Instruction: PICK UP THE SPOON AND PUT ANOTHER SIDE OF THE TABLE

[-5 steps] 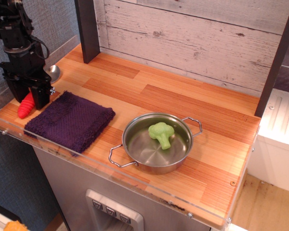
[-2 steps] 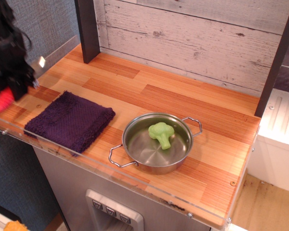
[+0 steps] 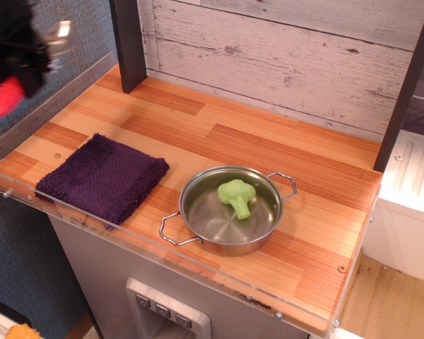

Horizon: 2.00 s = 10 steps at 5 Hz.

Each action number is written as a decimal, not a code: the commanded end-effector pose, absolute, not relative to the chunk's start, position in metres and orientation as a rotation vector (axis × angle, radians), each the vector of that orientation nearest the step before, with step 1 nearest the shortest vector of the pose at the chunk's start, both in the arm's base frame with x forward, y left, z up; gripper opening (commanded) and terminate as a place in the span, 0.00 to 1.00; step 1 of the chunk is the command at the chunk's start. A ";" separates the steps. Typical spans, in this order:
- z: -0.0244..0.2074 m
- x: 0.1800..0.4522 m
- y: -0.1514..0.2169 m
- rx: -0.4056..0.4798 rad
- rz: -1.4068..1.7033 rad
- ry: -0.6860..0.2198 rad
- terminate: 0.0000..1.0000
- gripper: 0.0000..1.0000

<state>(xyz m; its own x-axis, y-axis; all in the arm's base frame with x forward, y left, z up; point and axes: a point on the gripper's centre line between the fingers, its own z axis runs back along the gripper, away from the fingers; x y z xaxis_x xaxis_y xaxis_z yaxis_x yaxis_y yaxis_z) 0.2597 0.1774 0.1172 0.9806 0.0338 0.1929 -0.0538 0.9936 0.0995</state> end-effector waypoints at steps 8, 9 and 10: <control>0.048 0.344 0.027 -0.028 -0.134 0.009 0.00 0.00; 0.044 0.336 0.028 -0.066 -0.177 0.056 0.00 1.00; 0.049 0.328 0.029 -0.068 -0.200 0.068 0.00 1.00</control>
<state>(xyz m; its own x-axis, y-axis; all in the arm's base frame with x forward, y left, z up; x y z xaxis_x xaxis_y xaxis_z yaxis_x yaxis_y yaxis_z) 0.3278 0.0239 0.0267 0.9712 -0.2055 -0.1208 0.1951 0.9764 -0.0927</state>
